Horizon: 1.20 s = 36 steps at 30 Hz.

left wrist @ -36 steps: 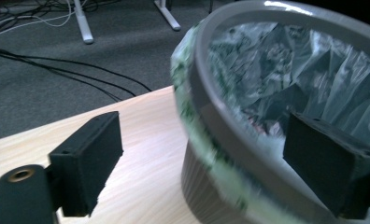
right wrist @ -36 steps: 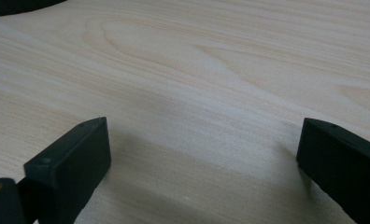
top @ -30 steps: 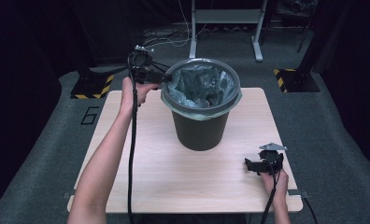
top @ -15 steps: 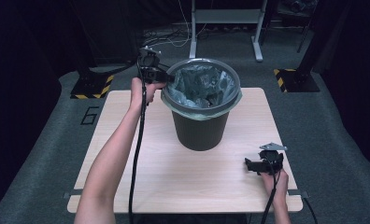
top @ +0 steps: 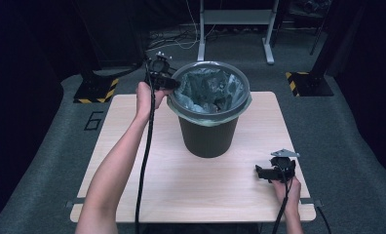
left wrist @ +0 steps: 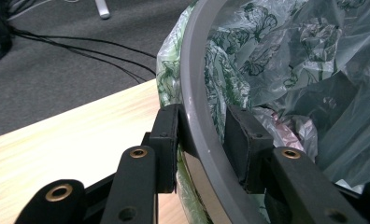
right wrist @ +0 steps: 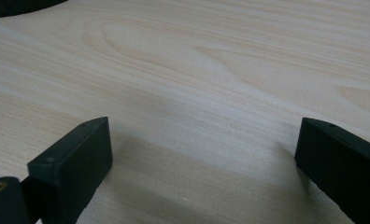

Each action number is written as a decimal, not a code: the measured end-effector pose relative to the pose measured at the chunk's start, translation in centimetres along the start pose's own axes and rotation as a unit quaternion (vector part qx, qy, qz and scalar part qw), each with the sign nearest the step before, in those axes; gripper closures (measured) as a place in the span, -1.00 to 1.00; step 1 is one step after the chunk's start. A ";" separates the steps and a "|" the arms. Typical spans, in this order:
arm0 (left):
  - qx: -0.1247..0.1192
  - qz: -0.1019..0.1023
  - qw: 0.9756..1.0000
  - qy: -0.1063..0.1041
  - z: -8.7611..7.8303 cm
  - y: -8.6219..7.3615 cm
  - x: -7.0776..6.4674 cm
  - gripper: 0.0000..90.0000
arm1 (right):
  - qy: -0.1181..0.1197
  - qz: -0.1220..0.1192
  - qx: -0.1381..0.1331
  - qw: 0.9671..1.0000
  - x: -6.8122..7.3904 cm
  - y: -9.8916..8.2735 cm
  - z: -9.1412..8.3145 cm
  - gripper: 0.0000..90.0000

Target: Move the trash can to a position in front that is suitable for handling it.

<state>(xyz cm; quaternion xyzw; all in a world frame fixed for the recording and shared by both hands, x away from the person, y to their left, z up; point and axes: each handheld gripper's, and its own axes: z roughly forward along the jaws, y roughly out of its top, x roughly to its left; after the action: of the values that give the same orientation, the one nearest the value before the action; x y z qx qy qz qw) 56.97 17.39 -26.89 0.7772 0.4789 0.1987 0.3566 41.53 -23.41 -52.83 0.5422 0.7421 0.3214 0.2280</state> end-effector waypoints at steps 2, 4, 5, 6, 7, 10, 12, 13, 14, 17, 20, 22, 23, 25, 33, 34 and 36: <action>-0.001 -0.001 1.000 0.001 -0.1 -0.1 0.0 0.45 | 0.000 0.000 0.000 1.000 0.0 0.0 0.0 -0.92; 0.001 0.001 1.000 0.000 -0.2 -0.1 0.1 0.46 | 0.000 0.000 0.000 1.000 0.0 0.0 0.0 -0.92; 0.001 0.001 1.000 -0.002 -0.3 -0.2 0.1 0.46 | 0.000 0.000 0.000 1.000 0.0 0.0 0.0 -0.92; 0.001 0.001 1.000 -0.002 -0.3 -0.2 0.1 0.46 | 0.000 0.000 0.000 1.000 0.0 0.0 0.0 -0.92; 0.001 0.001 1.000 -0.005 -0.4 -0.3 0.2 0.46 | 0.000 0.000 0.000 1.000 0.0 0.0 0.0 -0.92; 0.000 -0.001 1.000 -0.008 -0.6 -0.5 0.4 0.46 | 0.000 0.000 0.000 1.000 0.0 0.0 0.0 -0.92; -0.002 0.002 1.000 -0.007 -0.8 -0.7 0.4 0.47 | 0.000 0.001 0.000 1.000 0.0 0.0 0.0 -0.92; -0.003 0.003 1.000 -0.004 -1.1 -0.9 0.5 0.47 | 0.000 0.000 0.000 1.000 0.0 0.0 0.0 -0.92; -0.004 0.003 1.000 -0.004 -1.2 -1.0 0.5 0.47 | 0.000 0.000 0.000 1.000 0.0 0.0 0.0 -0.92; -0.011 -0.001 1.000 -0.001 -1.5 -1.3 0.6 0.47 | -0.001 0.000 0.000 1.000 0.0 0.0 0.0 -0.92; -0.011 0.000 1.000 0.000 -1.8 -1.4 0.7 0.49 | -0.001 0.000 0.000 1.000 0.0 0.0 0.0 -0.92; -0.013 0.002 1.000 -0.002 -2.2 -1.5 0.8 0.50 | -0.001 0.000 0.000 1.000 0.0 0.0 0.0 -0.92; -0.013 0.002 1.000 -0.002 -2.3 -1.6 0.9 0.50 | -0.001 0.000 0.000 1.000 0.0 0.0 0.0 -0.92; -0.014 0.002 1.000 -0.002 -2.5 -1.7 0.9 0.50 | -0.001 0.000 0.000 1.000 0.0 0.0 0.0 -0.92; -0.009 0.008 1.000 0.005 -2.5 -1.7 0.8 0.49 | -0.001 0.000 -0.001 1.000 0.0 0.0 0.0 -0.92; -0.009 0.008 1.000 0.005 -2.5 -1.7 0.8 0.49 | -0.001 0.000 -0.001 1.000 0.0 0.0 0.0 -0.92; -0.006 0.009 1.000 0.003 -2.3 -1.7 0.9 0.46 | -0.001 0.000 -0.001 1.000 0.0 0.0 0.0 -0.91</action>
<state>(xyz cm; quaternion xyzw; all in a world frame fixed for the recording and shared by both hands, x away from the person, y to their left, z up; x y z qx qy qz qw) 54.86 19.47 -26.64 0.7786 0.4721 0.2066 0.3580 41.53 -23.42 -52.82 0.5426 0.7415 0.3212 0.2294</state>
